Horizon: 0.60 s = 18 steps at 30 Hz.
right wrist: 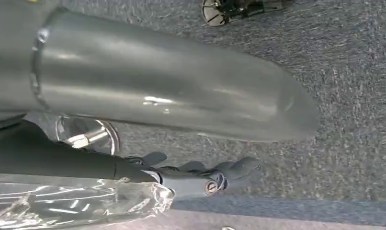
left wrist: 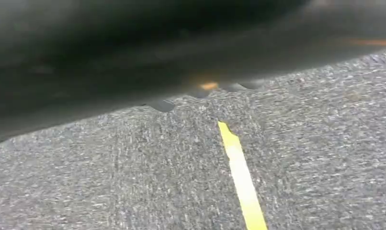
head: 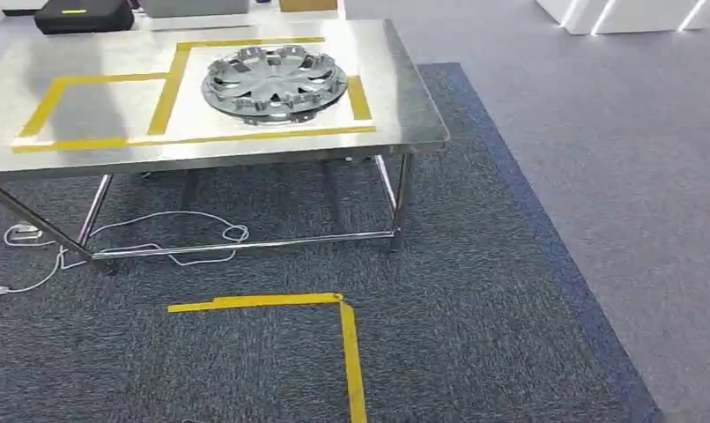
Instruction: Take the parts from the cabinet and place them on the table.
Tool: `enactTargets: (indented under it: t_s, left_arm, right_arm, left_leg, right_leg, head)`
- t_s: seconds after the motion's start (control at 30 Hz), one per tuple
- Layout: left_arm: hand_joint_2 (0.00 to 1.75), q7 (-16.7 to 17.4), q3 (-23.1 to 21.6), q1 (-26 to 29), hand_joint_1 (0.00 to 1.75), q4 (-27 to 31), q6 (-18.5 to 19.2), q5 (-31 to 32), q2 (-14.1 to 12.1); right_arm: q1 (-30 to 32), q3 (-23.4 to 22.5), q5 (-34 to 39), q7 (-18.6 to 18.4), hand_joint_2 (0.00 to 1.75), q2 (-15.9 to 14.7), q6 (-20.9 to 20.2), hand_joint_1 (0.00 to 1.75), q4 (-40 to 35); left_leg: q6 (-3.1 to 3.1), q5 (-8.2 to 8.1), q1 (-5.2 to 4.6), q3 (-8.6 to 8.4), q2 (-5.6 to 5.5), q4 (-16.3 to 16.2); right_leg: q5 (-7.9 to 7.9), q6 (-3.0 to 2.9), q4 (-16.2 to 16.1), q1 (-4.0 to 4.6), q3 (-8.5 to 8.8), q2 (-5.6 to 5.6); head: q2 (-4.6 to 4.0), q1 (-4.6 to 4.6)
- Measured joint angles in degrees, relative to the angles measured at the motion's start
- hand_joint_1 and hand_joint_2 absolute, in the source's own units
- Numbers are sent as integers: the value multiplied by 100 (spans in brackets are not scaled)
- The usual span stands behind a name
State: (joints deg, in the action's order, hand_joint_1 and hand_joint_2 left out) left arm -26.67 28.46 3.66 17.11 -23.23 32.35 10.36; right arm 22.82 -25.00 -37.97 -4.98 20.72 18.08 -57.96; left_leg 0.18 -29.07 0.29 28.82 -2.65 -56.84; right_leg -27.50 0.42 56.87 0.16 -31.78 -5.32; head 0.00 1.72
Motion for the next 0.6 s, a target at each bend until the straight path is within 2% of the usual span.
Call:
enactTargets:
  t_s: [0.03, 0.07, 0.1, 0.13, 0.17, 0.2, 0.23, 0.27, 0.3, 0.33, 0.37, 0.4, 0.47, 0.53, 0.57, 0.6]
  left_arm:
    - [0, 0, 20, 0, 0, 15, 2, 6, 11]
    - [0, 0, 33, -3, 0, 29, 7, 11, 22]
    - [0, 0, 44, -3, 0, 44, 11, 26, 31]
    - [0, 0, 63, 8, 0, 46, 22, 70, 37]
    - [0, 0, 79, 12, 0, 46, 26, 79, 42]
    - [0, 0, 99, 18, 0, 48, 28, 87, 42]
    - [0, 0, 123, 19, 0, 48, 31, 109, 42]
    - [0, 0, 144, 16, 0, 48, 44, 122, 44]
    - [0, 0, 171, 10, 0, 48, 46, 133, 46]
    - [0, 0, 193, 2, 0, 48, 48, 155, 50]
    - [0, -2, 208, -1, 0, 50, 55, 177, 59]
    - [0, -4, 216, -2, 0, 55, 57, 177, 59]
    - [0, -9, 223, -8, 0, 59, 59, 177, 59]
    - [0, -9, 225, -32, 0, 66, 59, 179, 81]
    - [0, -9, 225, -32, 0, 74, 59, 179, 83]
    - [0, -9, 234, -28, 0, 77, 59, 186, 83]
  right_arm:
    - [15, -2, 0, 2, 0, -2, -9, 0, 2]
    - [20, -2, 0, 2, 0, -2, -20, 0, 7]
    - [12, -2, 0, 13, 0, -2, -35, 0, 11]
    - [-18, -2, -2, 20, 0, -2, -63, 0, 22]
    - [-44, -4, -2, 26, 0, -2, -81, 0, 28]
    - [-55, -9, -11, 50, 0, -2, -105, 0, 46]
    - [-57, -11, -11, 61, 0, -2, -122, 0, 61]
    - [-54, -22, -22, 76, 0, -2, -140, 0, 79]
    - [-58, -39, -35, 94, 0, -2, -164, 0, 96]
    - [-66, -61, -48, 112, 0, -2, -171, 0, 107]
    - [-76, -72, -55, 120, 0, -2, -173, 0, 109]
    - [-109, -81, -63, 120, 0, -2, -173, 0, 109]
    - [-133, -87, -72, 136, 0, -2, -181, 0, 120]
    - [-105, -114, -77, 136, 0, -2, -184, 0, 144]
    - [-91, -118, -79, 133, 0, -2, -184, 0, 146]
    - [-86, -127, -90, 136, 0, -2, -184, 0, 149]
  left_leg:
    - [46, 34, 24, -12, 59, 50]
    - [78, 67, 46, -11, 141, 74]
    - [106, 73, 46, 7, 183, 77]
    - [116, 75, 40, 23, 262, 76]
    - [117, 75, 33, 28, 339, 75]
    - [117, 75, 29, 39, 432, 73]
    - [116, 76, 28, 43, 507, 71]
    - [115, 77, 28, 44, 573, 71]
    - [109, 80, 28, 42, 635, 71]
    - [106, 80, 28, 37, 695, 71]
    - [91, 82, 27, 29, 754, 71]
    - [56, 76, 0, 15, 793, 62]
    - [-46, 73, 22, -2, 868, 62]
    - [-107, 95, 42, -53, 967, 97]
    - [-154, 59, 71, -46, 888, 44]
    - [-177, -104, 68, 3, 611, -98]
  right_leg:
    - [-2, 36, 6, 15, -11, -50]
    - [-58, 45, 92, 7, -27, 56]
    - [-248, 75, 300, 15, -136, 270]
    - [-527, 104, 741, 0, -341, 382]
    - [-757, 134, 1196, -17, -544, 431]
    - [-933, 161, 1618, -32, -734, 463]
    - [-952, 177, 1777, -43, -790, 480]
    - [-847, 185, 1676, -53, -708, 493]
    - [-646, 184, 1314, -63, -486, 517]
    - [-432, 172, 794, -66, -180, 593]
    - [-256, 142, 202, -63, 192, 784]
    - [-293, 93, -93, -30, 323, 1009]
    - [-231, 30, -83, 0, 297, 889]
    - [-195, -29, -114, 22, 283, 786]
    - [-105, -70, -186, -44, 347, 724]
    - [-90, -105, -195, -38, 295, 691]
  head:
    - [0, 14]
    - [0, 9]
    - [0, 49]
    - [0, 60]
    - [0, 49]
    - [0, 53]
    - [0, 51]
    - [0, 55]
    - [0, 51]
    - [0, 55]
    - [0, 55]
    - [0, 53]
    - [0, 2]
    - [0, 20]
    - [0, 13]
    - [0, 0]
